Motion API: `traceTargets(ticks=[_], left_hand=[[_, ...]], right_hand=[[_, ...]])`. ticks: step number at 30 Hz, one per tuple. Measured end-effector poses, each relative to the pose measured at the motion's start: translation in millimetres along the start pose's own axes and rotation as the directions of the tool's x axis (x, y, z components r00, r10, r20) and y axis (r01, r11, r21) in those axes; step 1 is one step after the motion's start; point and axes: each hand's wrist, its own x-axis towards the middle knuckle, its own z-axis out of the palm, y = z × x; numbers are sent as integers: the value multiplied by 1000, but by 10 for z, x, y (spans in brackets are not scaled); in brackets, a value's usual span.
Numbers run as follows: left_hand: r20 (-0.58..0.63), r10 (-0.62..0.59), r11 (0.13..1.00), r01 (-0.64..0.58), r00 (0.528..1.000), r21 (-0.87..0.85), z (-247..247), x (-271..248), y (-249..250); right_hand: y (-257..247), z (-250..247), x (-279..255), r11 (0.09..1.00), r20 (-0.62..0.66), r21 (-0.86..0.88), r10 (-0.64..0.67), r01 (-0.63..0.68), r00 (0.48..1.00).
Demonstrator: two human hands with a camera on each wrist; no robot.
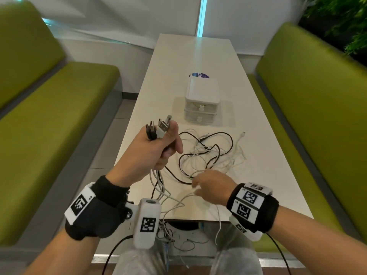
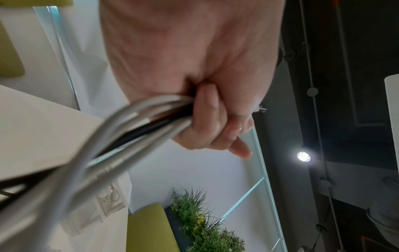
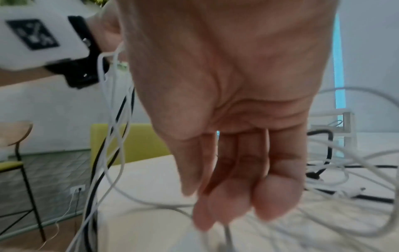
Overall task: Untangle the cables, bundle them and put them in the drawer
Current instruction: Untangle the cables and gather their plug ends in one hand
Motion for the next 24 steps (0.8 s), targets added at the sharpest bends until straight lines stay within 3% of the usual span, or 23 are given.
traceTargets(ticks=[3, 5, 7, 9, 10, 15, 19, 24], left_hand=[[-19, 14, 1000, -14, 1000, -13, -33, 25, 4], [-25, 16, 999, -17, 1000, -29, -41, 48, -9], [-32, 19, 999, -20, 999, -38, -24, 83, -37], [-50, 11, 999, -13, 999, -45, 9, 115, -73], [-59, 6, 999, -9, 998, -50, 30, 130, -91], [-90, -27, 999, 26, 996, -21, 117, 195, -148], [-107, -46, 999, 49, 993, 23, 100, 221, -193], [-124, -54, 998, 56, 991, 7, 98, 246, -257]], right_hand=[[-13, 65, -9, 994, 175, -90, -39, 55, 984], [-29, -13, 11, 997, 168, -49, -54, 63, 984], [-37, -113, 83, 997, -57, 29, -73, 75, 996], [-63, -187, 223, 987, -290, 140, -38, 82, 956], [-87, -205, 306, 983, -345, 171, -8, 71, 938], [-184, -73, 557, 986, -174, -24, 161, -167, 972], [-120, 32, 544, 981, -171, -84, 160, -176, 972], [-21, 24, 502, 985, -112, 33, 172, -170, 979]])
